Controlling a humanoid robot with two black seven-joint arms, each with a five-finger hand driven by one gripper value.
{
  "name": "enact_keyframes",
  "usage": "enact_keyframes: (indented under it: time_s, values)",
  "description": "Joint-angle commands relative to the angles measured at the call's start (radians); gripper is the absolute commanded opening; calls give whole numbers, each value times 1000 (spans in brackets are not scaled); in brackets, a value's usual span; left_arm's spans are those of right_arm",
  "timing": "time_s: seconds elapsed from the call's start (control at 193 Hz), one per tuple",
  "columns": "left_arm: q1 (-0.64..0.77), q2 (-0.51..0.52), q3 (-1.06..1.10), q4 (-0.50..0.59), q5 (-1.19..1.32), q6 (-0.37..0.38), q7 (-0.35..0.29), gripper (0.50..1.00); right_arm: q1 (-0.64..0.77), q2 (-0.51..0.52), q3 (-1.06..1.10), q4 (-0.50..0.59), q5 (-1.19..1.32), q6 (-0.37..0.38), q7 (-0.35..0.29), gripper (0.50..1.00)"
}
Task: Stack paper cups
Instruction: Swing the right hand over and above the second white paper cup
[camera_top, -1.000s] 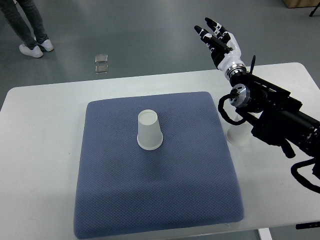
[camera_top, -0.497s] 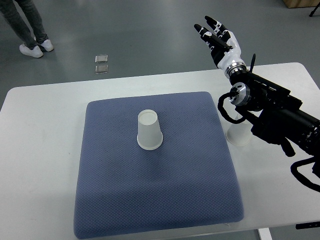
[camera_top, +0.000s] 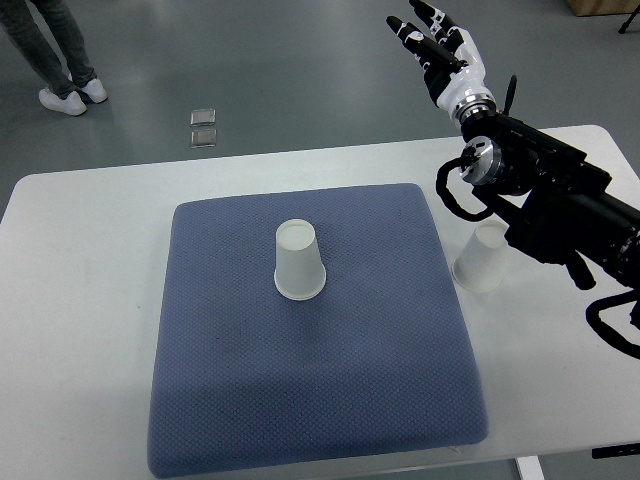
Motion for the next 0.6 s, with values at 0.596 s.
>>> enact_keyframes:
  time_s: [0.596]
  values:
    - [0, 0, 0, -1, 0, 0, 0, 1000, 131, -114, -164, 5, -144, -29, -69, 913]
